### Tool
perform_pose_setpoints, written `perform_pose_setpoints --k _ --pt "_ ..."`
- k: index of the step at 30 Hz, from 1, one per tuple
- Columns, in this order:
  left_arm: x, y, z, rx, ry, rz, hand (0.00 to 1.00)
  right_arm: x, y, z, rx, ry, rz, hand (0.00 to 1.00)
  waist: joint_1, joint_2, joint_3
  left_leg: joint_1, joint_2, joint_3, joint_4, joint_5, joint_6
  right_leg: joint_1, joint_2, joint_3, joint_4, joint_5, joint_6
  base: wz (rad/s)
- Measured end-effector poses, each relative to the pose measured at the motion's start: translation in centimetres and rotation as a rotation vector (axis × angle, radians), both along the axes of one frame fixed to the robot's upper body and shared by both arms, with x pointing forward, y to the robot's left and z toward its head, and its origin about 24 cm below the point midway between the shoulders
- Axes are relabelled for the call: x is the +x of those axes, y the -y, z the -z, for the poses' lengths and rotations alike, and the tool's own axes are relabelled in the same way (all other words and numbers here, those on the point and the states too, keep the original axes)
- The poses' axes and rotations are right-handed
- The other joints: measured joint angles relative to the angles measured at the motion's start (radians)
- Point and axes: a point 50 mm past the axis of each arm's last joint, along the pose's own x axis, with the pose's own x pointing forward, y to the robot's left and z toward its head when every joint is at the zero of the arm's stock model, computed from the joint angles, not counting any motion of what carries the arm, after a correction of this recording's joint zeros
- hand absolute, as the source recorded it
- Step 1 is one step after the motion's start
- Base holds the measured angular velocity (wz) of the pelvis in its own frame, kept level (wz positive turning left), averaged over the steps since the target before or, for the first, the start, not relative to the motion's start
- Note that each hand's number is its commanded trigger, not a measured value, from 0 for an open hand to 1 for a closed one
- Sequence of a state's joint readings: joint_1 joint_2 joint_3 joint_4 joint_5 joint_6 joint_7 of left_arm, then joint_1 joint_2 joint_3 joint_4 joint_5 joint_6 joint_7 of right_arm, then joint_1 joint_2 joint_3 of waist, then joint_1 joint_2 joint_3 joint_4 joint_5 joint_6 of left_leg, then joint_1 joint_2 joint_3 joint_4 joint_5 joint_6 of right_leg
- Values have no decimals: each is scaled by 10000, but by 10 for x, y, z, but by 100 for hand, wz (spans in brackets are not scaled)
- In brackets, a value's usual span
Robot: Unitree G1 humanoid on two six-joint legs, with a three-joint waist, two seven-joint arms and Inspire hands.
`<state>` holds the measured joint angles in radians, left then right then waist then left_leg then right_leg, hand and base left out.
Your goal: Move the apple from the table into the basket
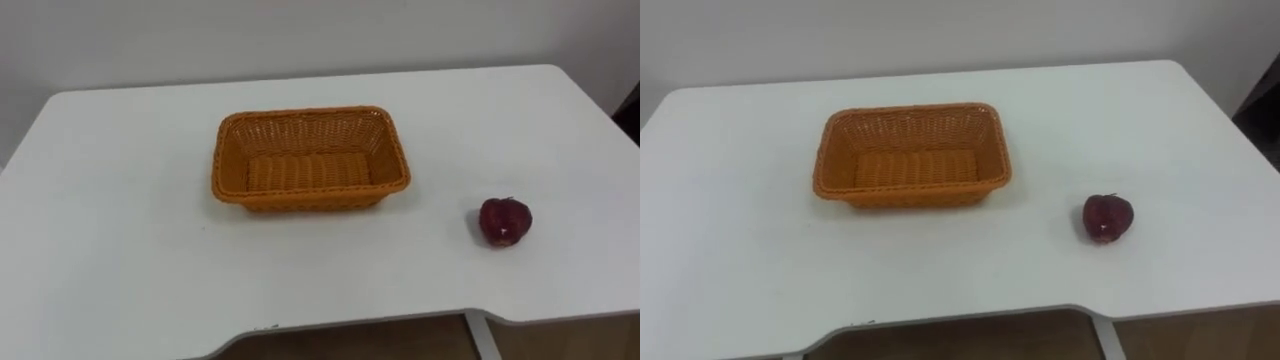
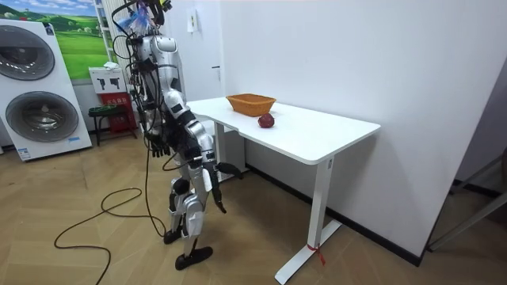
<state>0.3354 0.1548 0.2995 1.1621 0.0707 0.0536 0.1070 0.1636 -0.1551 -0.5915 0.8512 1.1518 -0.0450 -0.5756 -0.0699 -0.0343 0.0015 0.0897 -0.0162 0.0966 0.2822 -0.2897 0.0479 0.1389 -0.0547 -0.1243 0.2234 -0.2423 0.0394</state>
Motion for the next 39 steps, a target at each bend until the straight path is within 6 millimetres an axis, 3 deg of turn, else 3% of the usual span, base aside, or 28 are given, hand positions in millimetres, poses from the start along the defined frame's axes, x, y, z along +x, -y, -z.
perform_pose_setpoints --k 4,10,17,21,27,33,39 --pt "5 -4 -2 391 439 167 0 32 28 -44 -2026 337 595 0 -72 -22 -10 -219 5 -3 -70 6 -3 -187 39 87 -4 3 -1 -1" --pt "15 -9 -4 587 797 674 0 49 49 -99 -5482 -973 437 0 -65 -14 -41 -484 -5 -153 67 13 -9 -421 30 -91 149 3 -1 8" --pt "21 -10 -5 660 1068 1090 0 79 48 -167 -9826 -1043 98 0 243 40 -26 -506 7 -102 14 14 -9 -527 40 -34 160 4 -1 -2" --pt "26 -5 -2 397 881 1649 0 102 26 -198 -12576 -971 -1199 0 406 38 -17 -506 14 -108 -6 44 -38 -666 41 -23 171 3 -1 -2" --pt "38 -2 0 237 1051 2026 0 126 1 -207 -13891 -242 -3623 0 781 -49 -19 -430 46 18 -128 107 -63 -662 43 -34 173 12 -16 -5" --pt "35 -1 0 215 926 2236 0 131 -13 -193 -13745 54 -5858 0 792 -74 64 -425 39 -66 -165 106 -63 -510 39 -155 139 14 -18 3" --pt "38 -2 0 239 905 2692 0 143 -25 -177 -13254 478 -8296 0 832 -31 45 -417 39 -65 -167 109 -64 -505 41 -149 119 13 -18 0"
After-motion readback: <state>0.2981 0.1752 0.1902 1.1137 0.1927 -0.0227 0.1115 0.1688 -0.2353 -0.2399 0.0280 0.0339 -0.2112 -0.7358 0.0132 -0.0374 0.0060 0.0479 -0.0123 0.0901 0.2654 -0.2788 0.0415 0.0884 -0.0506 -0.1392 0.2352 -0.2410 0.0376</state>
